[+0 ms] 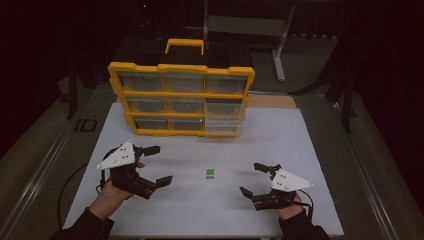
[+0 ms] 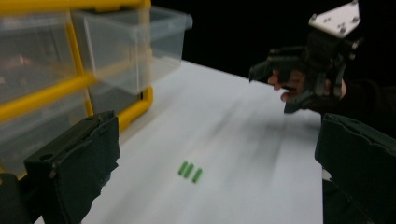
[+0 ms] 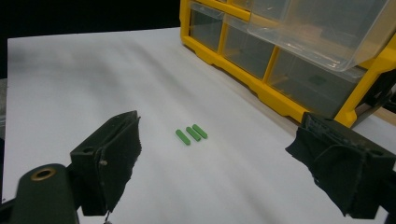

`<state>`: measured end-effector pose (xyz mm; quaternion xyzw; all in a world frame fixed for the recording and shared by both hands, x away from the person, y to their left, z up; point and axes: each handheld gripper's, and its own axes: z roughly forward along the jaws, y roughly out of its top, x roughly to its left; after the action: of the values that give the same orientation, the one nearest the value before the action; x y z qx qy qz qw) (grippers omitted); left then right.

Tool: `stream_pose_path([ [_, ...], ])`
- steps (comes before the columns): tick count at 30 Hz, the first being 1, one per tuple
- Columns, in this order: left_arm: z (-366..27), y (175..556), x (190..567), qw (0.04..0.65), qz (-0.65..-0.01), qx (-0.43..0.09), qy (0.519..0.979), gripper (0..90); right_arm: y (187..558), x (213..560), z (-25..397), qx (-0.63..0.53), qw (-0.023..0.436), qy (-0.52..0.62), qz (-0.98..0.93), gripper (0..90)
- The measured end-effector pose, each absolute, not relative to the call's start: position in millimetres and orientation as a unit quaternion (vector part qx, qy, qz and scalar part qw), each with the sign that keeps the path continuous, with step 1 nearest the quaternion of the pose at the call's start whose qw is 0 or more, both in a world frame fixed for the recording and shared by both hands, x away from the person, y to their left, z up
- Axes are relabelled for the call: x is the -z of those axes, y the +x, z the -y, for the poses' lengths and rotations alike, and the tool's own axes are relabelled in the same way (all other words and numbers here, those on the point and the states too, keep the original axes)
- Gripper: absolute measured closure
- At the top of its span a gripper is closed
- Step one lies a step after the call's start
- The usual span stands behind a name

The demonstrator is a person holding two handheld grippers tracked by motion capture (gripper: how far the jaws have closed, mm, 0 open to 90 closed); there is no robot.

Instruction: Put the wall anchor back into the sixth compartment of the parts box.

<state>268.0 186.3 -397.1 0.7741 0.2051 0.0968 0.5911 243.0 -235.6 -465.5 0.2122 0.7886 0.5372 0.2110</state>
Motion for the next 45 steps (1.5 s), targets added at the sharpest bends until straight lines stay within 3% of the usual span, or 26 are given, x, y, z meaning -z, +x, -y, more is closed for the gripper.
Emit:
stream_pose_path([
  [22, -138.3, 302.1, 391.4, 0.582, -0.132, -0.060, 0.800, 0.0, 243.2, 463.5, 235.7, -0.541, 0.208, 0.209, -0.788, 13.6],
  [37, -113.6, 330.8, 419.7, 0.557, -0.115, -0.042, 0.822, 0.0, 243.9, 465.0, 234.9, -0.542, 0.206, 0.208, -0.788, 13.6],
  [45, -99.7, 345.0, 443.1, 0.531, -0.118, -0.022, 0.839, 5.6, 244.5, 466.5, 235.0, -0.541, 0.202, 0.207, -0.790, 13.6],
])
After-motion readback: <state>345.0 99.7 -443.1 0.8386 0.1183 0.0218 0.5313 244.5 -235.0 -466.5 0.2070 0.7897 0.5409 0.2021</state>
